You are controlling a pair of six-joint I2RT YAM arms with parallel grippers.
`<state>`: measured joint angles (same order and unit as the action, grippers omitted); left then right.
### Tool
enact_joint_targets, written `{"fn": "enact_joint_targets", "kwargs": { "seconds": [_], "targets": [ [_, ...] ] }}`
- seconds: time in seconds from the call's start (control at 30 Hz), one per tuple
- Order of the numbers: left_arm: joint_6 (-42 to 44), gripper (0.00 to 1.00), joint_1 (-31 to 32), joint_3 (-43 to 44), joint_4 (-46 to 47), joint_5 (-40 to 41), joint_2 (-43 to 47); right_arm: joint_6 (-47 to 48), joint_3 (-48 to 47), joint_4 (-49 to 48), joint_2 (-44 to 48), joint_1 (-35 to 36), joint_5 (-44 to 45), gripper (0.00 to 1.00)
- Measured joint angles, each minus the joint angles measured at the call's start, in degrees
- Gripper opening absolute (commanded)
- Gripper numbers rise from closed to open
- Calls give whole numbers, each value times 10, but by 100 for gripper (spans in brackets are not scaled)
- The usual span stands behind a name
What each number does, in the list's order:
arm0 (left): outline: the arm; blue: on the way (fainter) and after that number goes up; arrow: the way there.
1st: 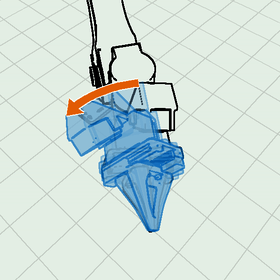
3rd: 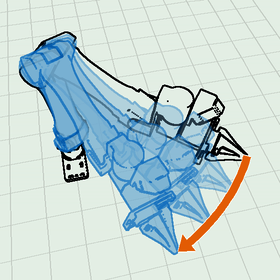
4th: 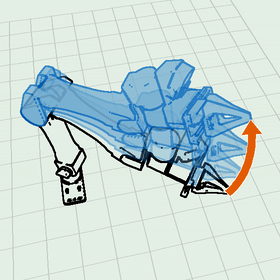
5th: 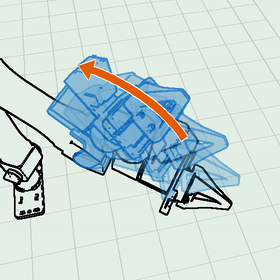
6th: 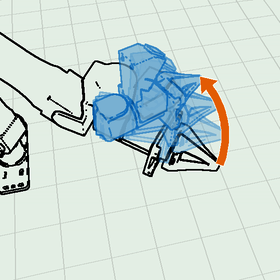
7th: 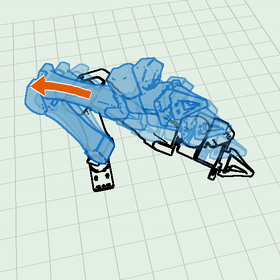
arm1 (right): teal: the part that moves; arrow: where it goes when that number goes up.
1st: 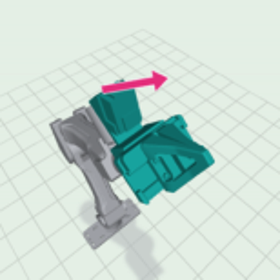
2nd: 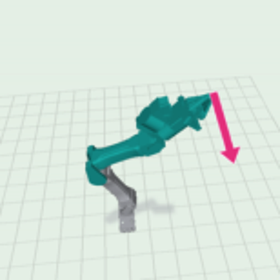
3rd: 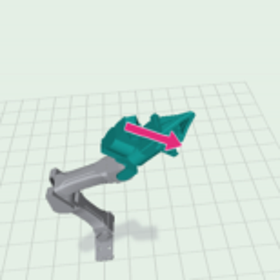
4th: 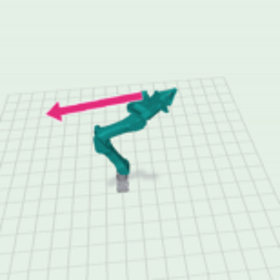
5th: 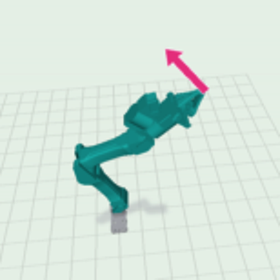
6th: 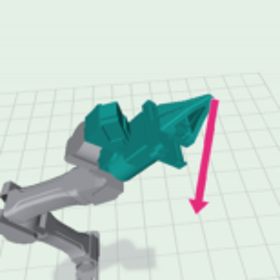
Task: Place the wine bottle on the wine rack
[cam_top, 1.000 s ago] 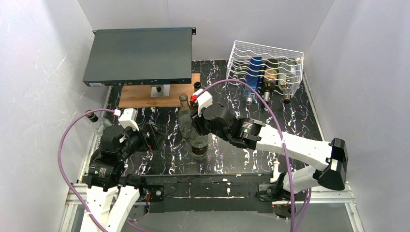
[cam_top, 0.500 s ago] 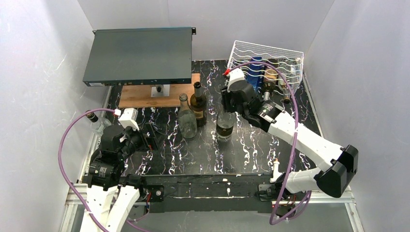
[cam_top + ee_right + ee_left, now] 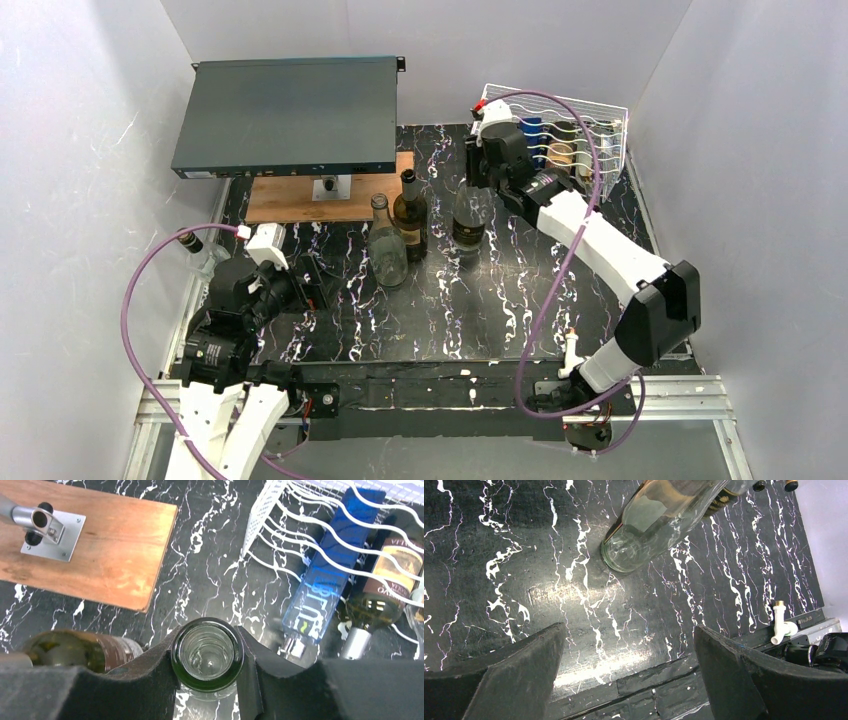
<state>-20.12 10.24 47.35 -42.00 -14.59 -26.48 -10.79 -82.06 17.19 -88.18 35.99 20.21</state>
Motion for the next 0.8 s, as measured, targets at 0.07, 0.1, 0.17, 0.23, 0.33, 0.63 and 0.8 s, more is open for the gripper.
{"fn": "enact_joint_targets", "kwargs": {
  "seconds": [0.07,0.1,0.17,0.23,0.33,0.63,0.8],
  "targets": [
    [0,99,0,0,0,0,-1,10,-5,-24,-15,-1,1,1],
    [0,99,0,0,0,0,-2,13,-5,-34,-20,-1,0,1],
    [0,99,0,0,0,0,-2,21,-8,-51,-30,-1,0,1],
    [0,99,0,0,0,0,-3,26,-18,-59,-42,-1,0,1],
    [0,99,0,0,0,0,-4,32,-21,-84,-55,-1,0,1],
    [0,99,0,0,0,0,-12,41,60,-191,-25,-1,-5,1],
    [0,99,0,0,0,0,-17,47,139,-228,39,-3,-24,1]
  ]
}}
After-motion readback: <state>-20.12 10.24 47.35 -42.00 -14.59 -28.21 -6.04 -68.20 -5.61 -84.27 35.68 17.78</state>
